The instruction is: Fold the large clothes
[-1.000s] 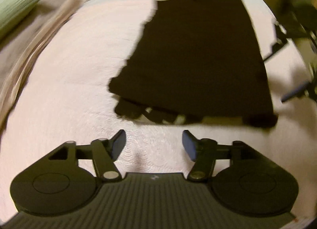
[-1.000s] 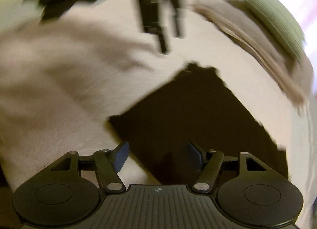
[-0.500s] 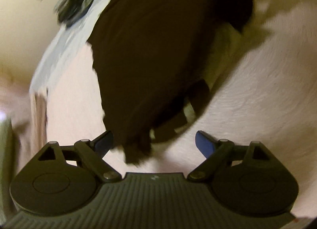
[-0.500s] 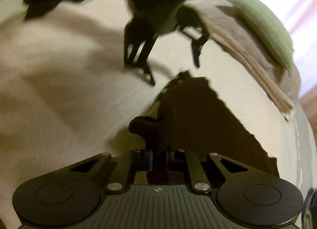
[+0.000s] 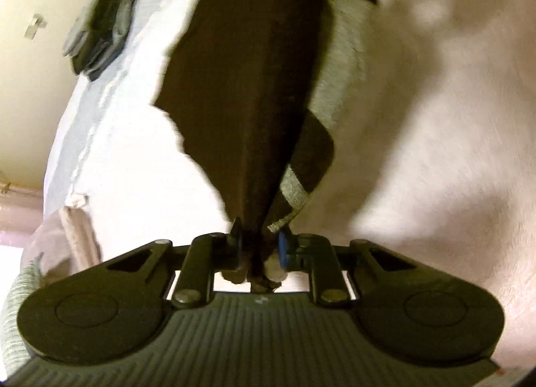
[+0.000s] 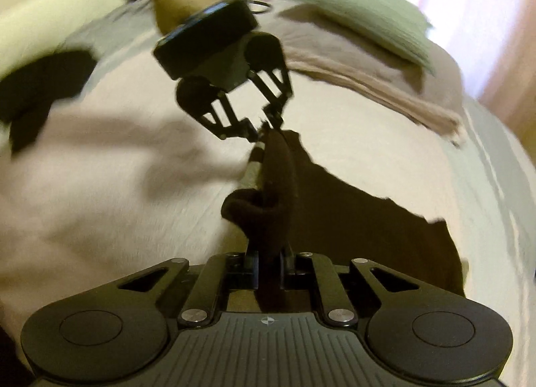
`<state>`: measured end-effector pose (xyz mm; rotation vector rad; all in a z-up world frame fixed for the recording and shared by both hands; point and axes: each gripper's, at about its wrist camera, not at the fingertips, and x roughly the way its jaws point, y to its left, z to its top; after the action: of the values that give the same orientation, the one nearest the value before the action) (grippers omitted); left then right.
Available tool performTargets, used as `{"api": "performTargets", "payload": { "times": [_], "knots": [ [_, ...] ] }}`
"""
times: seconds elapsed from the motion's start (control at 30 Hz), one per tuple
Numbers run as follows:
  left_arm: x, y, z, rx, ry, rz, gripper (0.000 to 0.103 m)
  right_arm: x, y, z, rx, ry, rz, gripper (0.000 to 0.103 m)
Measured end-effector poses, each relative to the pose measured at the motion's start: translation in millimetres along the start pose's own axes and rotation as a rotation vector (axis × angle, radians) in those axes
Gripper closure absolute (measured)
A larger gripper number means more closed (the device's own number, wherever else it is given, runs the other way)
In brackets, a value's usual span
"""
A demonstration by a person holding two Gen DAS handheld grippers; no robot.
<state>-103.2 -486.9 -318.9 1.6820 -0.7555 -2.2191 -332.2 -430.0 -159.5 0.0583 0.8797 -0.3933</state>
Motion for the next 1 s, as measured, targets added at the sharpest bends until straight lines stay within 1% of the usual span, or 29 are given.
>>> {"api": "performTargets", "payload": {
  "times": [0.13, 0.2, 0.27, 0.33, 0.4, 0.5, 0.57, 0.6, 0.67, 0.73, 0.8, 0.83, 0.9, 0.93, 0.97, 1.0],
  "knots": [
    [-11.5, 70.6, 39.6, -0.024, 0.01, -0.05, 0.087, -29.9, -48.9, -0.7, 0.234, -0.057, -0.001, 0.096],
    [-6.6, 104.0, 64.1, -0.019, 0.009, -0.071, 0.087, -44.6, -78.0, -10.2, 0.355, -0.084, -0.002, 0.096],
    [5.0, 139.3, 93.3, -0.031, 0.013, -0.111, 0.087, -55.3, -108.8, -25.1, 0.475, -0.104, 0.002, 0.096],
    [25.6, 168.0, 122.0, -0.033, 0.014, -0.155, 0.087, -60.0, -138.5, -41.2, 0.591, -0.111, 0.01, 0.096],
    [59.7, 192.9, 151.1, -0.017, 0.03, -0.208, 0.087, -59.9, -168.2, -62.0, 0.706, -0.122, 0.019, 0.096],
    [115.3, 215.1, 182.9, -0.016, 0.065, -0.287, 0.087, -50.2, -210.9, -91.0, 0.865, -0.123, 0.027, 0.096],
    [148.6, 220.5, 196.3, -0.017, 0.082, -0.329, 0.087, -40.1, -234.6, -114.9, 0.982, -0.116, 0.056, 0.096],
    [167.1, 222.5, 202.7, -0.025, 0.092, -0.355, 0.087, -36.0, -241.9, -126.1, 1.025, -0.111, 0.057, 0.097],
    [189.8, 217.9, 208.2, -0.048, 0.1, -0.383, 0.087, -26.2, -255.2, -149.4, 1.12, -0.109, 0.072, 0.097],
    [207.8, 215.4, 209.0, -0.082, 0.111, -0.411, 0.084, -15.6, -266.8, -169.8, 1.225, -0.096, 0.107, 0.096],
    [225.4, 218.3, 208.7, -0.132, 0.126, -0.412, 0.072, -8.1, -277.1, -187.3, 1.326, -0.085, 0.115, 0.095],
    [231.4, 222.3, 207.9, -0.158, 0.133, -0.417, 0.066, -7.6, -281.9, -192.0, 1.362, -0.084, 0.114, 0.091],
    [238.5, 233.1, 203.5, -0.216, 0.143, -0.415, 0.058, -14.1, -285.8, -196.9, 1.398, -0.085, 0.077, 0.084],
    [239.4, 240.3, 199.3, -0.248, 0.151, -0.412, 0.058, -21.0, -286.6, -194.2, 1.392, -0.088, 0.05, 0.082],
    [237.1, 248.3, 194.0, -0.283, 0.152, -0.408, 0.058, -29.9, -285.6, -189.5, 1.381, -0.088, 0.014, 0.075],
    [233.8, 255.2, 188.9, -0.314, 0.152, -0.397, 0.058, -38.7, -284.9, -185.2, 1.368, -0.09, -0.02, 0.071]
  ]
}}
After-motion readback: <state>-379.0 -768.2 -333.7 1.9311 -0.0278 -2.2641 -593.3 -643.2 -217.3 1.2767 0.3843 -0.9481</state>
